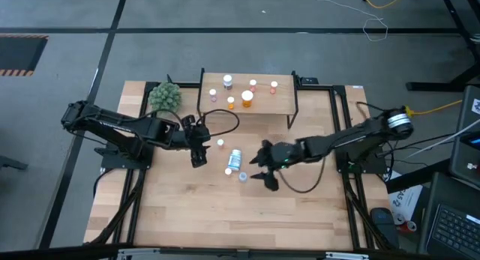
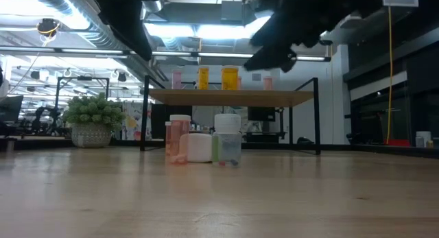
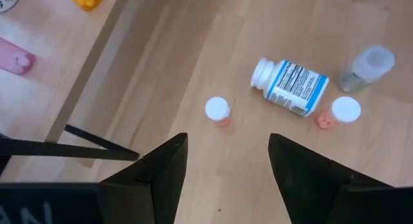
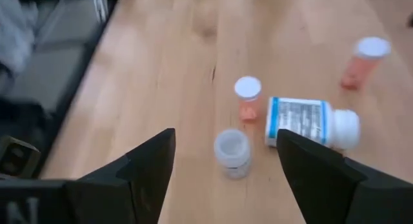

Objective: Pick and place medicine bottles onto shelf by color
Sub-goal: Put the transparent pill bottle on the shelf

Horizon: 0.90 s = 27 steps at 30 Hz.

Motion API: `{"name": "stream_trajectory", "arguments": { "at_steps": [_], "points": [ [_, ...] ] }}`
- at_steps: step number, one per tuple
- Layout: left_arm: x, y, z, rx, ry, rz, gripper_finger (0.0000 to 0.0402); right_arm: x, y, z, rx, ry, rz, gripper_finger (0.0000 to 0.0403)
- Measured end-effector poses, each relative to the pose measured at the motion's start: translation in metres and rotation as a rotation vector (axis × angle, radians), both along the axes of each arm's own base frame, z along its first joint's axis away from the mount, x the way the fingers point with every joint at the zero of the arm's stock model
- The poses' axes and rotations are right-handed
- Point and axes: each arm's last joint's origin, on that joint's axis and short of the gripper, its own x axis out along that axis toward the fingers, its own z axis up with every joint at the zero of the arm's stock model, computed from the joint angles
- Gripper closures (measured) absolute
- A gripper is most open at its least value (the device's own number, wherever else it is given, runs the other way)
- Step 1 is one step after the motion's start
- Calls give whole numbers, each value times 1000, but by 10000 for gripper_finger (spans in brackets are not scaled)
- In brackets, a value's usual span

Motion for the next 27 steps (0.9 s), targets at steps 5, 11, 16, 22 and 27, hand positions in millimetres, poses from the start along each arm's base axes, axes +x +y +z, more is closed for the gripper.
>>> {"name": "stream_trajectory", "arguments": {
  "at_steps": [5, 11, 16, 22, 27],
  "points": [
    [-3, 1, -2, 32, 34, 11, 189, 27, 16, -16, -129, 43, 114, 130],
    [-7, 2, -5, 59, 90, 20, 189, 48, 22, -28, -131, 68, 104, 130],
    [-7, 2, -5, 60, 90, 22, 189, 49, 21, -43, -181, 125, 43, 130],
    [-7, 3, -5, 65, 89, 25, 189, 47, 21, -45, -173, 160, 32, 130],
    [-7, 3, -4, 77, 89, 15, 189, 47, 20, -54, -188, 192, 21, 130]
  ]
}}
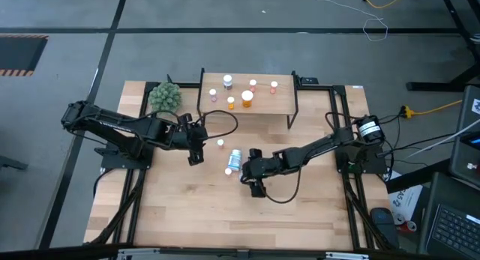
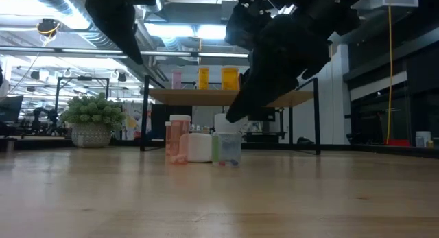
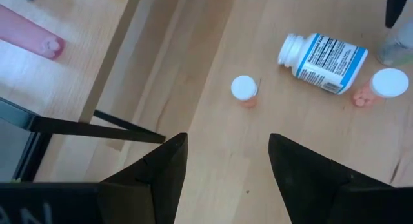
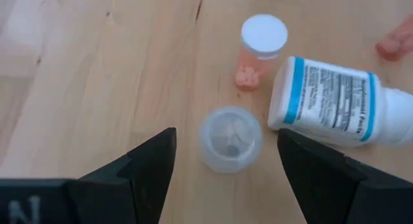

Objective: Pick and place medicine bottles onto shelf by color
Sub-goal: Put the transparent pill bottle on the shelf

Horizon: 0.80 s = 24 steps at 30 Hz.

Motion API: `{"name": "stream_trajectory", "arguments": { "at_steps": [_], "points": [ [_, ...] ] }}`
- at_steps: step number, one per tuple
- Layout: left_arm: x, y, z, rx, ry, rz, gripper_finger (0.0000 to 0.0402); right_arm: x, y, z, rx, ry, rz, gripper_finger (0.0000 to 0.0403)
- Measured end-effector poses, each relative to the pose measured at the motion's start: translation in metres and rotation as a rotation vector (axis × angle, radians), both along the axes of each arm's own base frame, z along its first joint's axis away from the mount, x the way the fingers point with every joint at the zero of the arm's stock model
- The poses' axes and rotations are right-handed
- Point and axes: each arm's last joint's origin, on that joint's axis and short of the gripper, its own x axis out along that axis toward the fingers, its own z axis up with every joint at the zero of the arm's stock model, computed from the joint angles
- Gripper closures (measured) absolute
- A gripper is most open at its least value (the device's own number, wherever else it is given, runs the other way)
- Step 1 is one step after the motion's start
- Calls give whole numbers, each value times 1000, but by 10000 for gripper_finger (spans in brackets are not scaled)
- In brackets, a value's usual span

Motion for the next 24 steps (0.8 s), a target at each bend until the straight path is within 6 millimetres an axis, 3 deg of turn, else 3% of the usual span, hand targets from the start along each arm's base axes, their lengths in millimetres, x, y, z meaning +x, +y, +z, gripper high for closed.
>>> {"name": "stream_trajectory", "arguments": {
  "at_steps": [16, 24],
  "points": [
    [0, 0, 0, 2, -5, 2, 189, 2, 0, -7, -4, 4, -39, 131],
    [0, 0, 0, 7, -6, 4, 189, 2, 0, -6, 14, 4, -59, 185]
  ]
}}
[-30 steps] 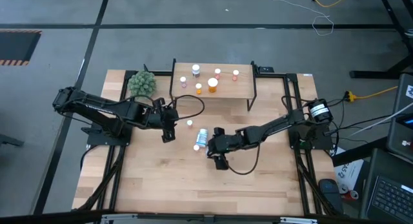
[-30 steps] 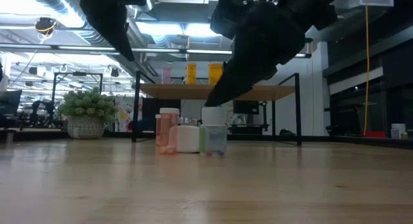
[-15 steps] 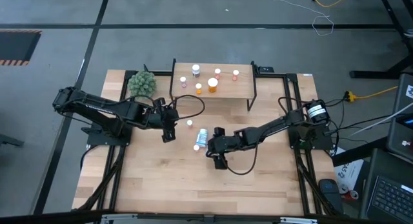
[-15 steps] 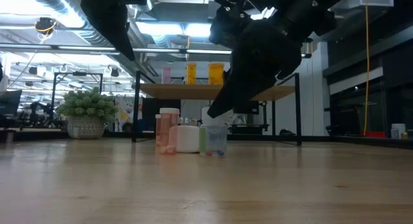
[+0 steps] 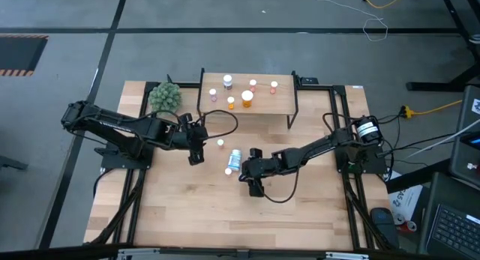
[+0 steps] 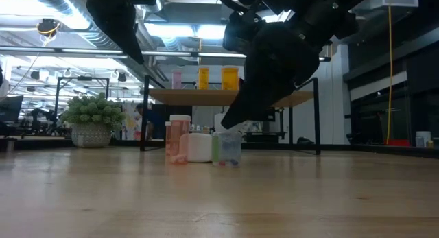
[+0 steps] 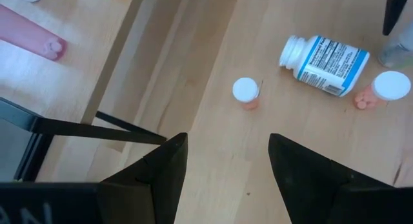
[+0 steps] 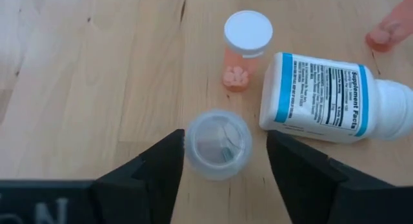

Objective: Pick and place medicine bottles onto shelf by color
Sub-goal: Put the transparent pill bottle on the shelf

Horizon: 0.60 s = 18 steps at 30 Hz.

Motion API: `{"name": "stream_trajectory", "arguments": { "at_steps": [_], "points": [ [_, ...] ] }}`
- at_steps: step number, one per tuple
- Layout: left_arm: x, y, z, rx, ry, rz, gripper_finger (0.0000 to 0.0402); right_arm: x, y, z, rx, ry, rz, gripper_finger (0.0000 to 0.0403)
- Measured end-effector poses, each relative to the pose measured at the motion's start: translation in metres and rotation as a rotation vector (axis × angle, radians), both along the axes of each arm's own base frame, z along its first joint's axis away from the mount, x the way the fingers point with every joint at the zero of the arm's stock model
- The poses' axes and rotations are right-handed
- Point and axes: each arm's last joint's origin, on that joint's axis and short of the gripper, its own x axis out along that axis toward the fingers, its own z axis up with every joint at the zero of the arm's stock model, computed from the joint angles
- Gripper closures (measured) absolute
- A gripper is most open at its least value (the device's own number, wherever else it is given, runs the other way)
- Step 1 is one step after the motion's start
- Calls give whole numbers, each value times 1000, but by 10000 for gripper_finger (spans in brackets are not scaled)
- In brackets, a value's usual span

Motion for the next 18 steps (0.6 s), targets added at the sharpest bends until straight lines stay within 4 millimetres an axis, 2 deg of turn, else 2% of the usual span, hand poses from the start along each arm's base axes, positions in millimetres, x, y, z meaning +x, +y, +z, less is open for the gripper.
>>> {"name": "stream_trajectory", "arguments": {
  "at_steps": [6, 12, 15, 18],
  "points": [
    [0, 1, 0, 14, -1, 9, 189, 0, 0, 0, 2, 1, -2, 224],
    [0, 1, 0, 15, -1, 9, 189, 0, 0, 3, -1, 1, 0, 243],
    [0, 0, 0, 15, 0, 9, 189, 2, 1, 16, -4, 1, 4, 244],
    [0, 1, 0, 15, 0, 9, 189, 2, 0, 39, -36, 47, 17, 244]
  ]
}}
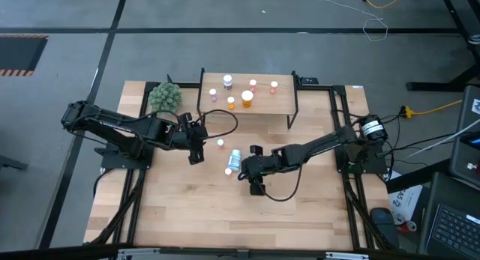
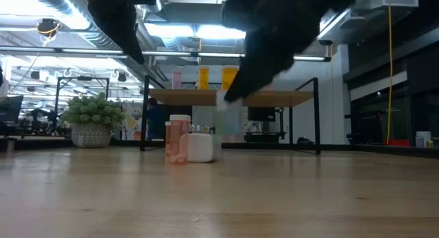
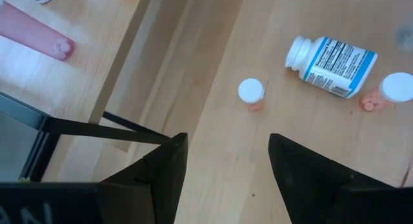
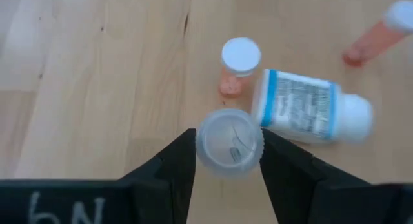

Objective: Pick and place medicine bottles onto shelf by color
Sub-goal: Put the transparent pill bottle on the shelf

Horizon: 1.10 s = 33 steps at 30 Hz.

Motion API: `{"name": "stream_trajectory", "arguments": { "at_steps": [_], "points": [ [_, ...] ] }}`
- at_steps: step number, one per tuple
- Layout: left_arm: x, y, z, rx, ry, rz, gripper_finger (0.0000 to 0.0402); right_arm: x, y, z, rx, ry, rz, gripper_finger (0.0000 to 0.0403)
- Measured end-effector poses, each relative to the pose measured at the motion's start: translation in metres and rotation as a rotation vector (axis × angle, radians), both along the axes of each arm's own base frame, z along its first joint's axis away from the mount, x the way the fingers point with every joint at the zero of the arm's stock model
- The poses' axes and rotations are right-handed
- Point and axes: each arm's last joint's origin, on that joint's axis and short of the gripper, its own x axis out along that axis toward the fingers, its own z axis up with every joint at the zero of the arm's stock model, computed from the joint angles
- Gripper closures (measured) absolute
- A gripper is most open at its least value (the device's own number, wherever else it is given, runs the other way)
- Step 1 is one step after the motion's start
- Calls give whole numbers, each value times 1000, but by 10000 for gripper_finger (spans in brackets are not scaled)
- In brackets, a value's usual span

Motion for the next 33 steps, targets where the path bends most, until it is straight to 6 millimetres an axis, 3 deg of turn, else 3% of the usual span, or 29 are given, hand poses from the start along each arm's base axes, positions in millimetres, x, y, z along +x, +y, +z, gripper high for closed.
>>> {"name": "stream_trajectory", "arguments": {
  "at_steps": [8, 13, 17, 24, 29, 33],
  "points": [
    [0, 0, 0, 0, -1, 0, 189, -13, -15, 92, -300, 48, -72, 244],
    [0, 0, 0, 0, -1, 0, 189, -29, -40, 151, -423, -24, -177, 244],
    [0, 0, 0, 0, -1, 0, 189, -48, -69, 184, -466, -104, -325, 244],
    [0, 0, 0, 0, -1, 0, 189, -89, -135, 219, -481, -163, -585, 244],
    [0, 0, 0, 0, -1, 0, 189, -106, -179, 224, -429, -150, -664, 244],
    [0, 0, 0, -3, -3, 3, 189, -114, -200, 221, -325, -140, -645, 244]
  ]
}}
